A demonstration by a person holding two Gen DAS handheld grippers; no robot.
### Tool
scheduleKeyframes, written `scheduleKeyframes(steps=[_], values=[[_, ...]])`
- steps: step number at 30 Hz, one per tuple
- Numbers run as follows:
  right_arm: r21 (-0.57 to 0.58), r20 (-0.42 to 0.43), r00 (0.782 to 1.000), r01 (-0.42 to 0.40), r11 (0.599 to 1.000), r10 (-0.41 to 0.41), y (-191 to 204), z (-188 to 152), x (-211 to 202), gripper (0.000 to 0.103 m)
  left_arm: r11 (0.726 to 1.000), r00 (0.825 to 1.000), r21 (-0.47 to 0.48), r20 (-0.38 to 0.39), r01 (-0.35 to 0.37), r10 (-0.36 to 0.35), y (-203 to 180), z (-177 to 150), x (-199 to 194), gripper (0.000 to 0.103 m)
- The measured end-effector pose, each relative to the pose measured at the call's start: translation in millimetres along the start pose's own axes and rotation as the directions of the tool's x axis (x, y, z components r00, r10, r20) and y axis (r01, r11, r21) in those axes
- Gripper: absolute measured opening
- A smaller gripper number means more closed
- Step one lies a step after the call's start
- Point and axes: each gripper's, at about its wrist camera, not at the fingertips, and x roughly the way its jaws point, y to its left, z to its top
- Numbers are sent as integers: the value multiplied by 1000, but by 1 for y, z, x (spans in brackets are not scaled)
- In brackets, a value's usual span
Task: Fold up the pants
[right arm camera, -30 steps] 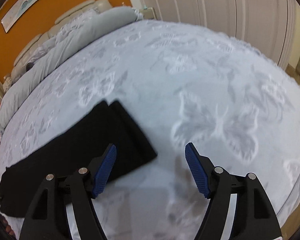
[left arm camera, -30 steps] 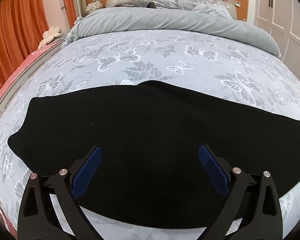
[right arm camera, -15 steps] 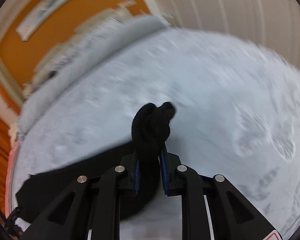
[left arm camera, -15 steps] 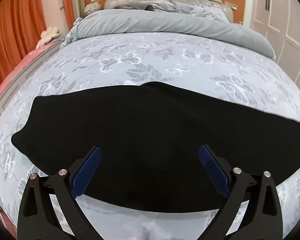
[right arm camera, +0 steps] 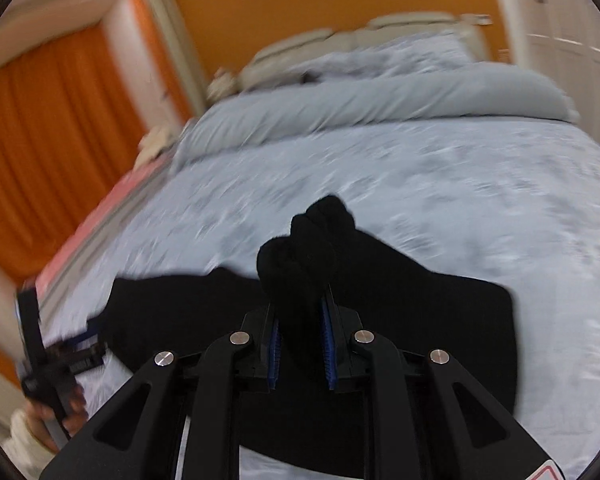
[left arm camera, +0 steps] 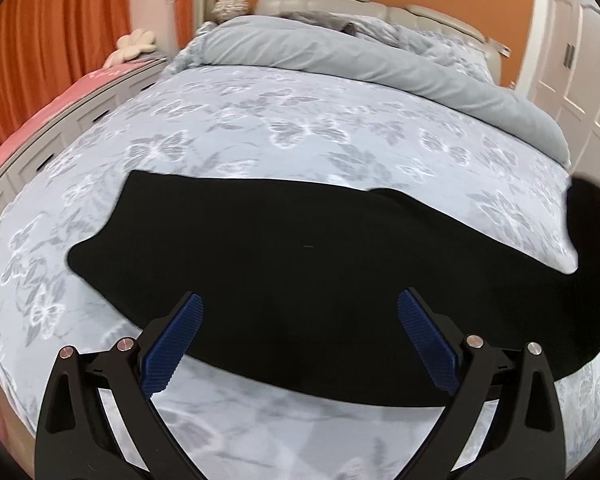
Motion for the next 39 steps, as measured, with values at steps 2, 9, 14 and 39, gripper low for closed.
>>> scheduleKeyframes(steps=[2, 9, 14, 39], values=[[-52, -61, 998, -24, 998, 21, 30, -11, 30, 16, 1000, 1000, -29, 0, -9, 9, 17, 1, -2, 96], [-165, -219, 976, -24, 986, -13, 78, -50, 108, 16, 992, 998, -115, -11, -55, 54, 77, 1, -5, 96], [-225, -276, 960, -12, 974, -52, 84, -76, 125, 29, 977, 998, -207, -52, -53, 43, 121, 2, 3, 96], [134, -172, 949, 287, 949, -263, -70, -49, -19, 75, 753, 991, -651, -8, 94, -131, 187, 10, 42, 12]])
